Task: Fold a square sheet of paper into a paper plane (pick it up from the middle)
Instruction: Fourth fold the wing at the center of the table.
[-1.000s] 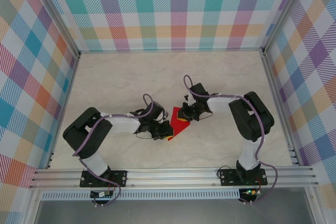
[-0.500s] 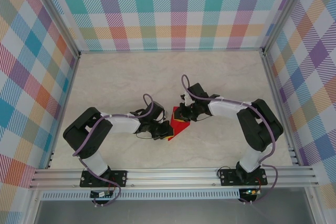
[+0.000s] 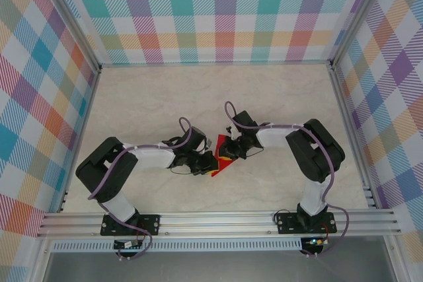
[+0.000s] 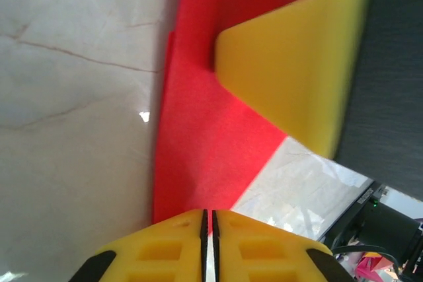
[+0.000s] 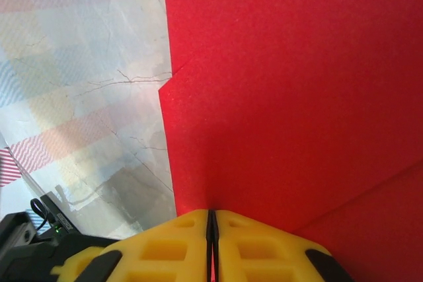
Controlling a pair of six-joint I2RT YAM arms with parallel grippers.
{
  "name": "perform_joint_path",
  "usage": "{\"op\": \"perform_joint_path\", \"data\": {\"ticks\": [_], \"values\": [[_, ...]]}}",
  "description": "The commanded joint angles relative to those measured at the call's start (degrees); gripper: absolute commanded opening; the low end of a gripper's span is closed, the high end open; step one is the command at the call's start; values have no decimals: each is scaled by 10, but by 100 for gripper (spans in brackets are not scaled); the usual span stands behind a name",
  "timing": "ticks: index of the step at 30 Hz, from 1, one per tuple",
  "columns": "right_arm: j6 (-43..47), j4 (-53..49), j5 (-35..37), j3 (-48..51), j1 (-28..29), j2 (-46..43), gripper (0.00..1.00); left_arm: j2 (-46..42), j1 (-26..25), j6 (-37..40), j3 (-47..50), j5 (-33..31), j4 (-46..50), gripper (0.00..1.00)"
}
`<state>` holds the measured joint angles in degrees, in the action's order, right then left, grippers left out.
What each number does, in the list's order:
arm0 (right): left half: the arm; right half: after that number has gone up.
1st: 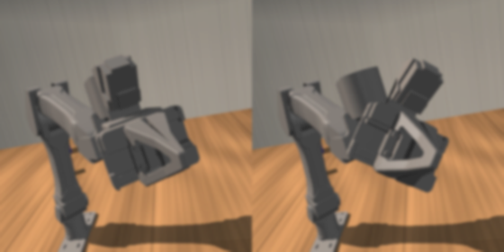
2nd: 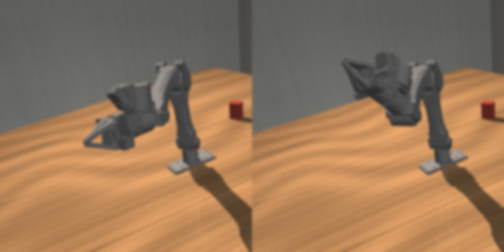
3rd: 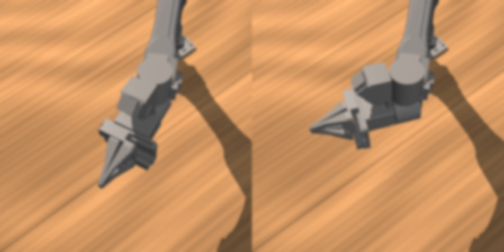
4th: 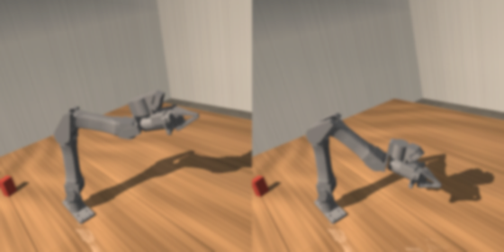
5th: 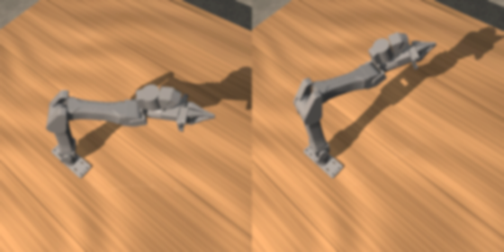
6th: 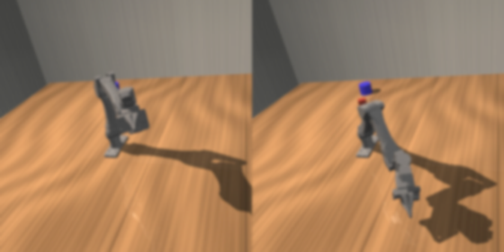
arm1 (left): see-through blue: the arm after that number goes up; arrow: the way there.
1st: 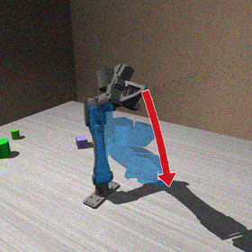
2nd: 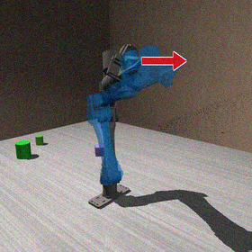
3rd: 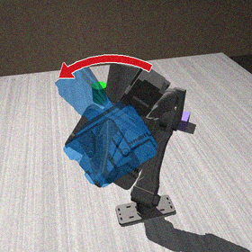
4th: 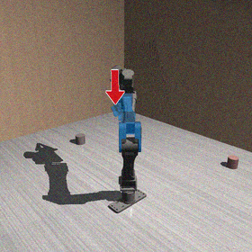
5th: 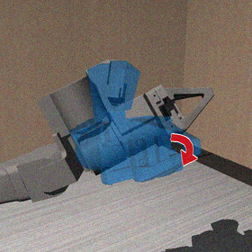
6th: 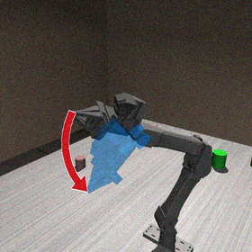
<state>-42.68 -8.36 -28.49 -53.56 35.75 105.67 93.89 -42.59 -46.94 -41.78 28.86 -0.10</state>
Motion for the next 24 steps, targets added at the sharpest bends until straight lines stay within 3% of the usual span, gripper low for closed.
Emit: {"op": "perform_joint_path", "data": {"ticks": [1,12,24], "values": [[5,2,15,14,4,16,11,-37,-4,-3,-12,-23,14,17],[11,1,21,18,3,28,10,24,2,-5,-33,-58,-2,16],[11,-5,30,18,4,36,10,45,0,-1,-18,-19,14,12]]}}
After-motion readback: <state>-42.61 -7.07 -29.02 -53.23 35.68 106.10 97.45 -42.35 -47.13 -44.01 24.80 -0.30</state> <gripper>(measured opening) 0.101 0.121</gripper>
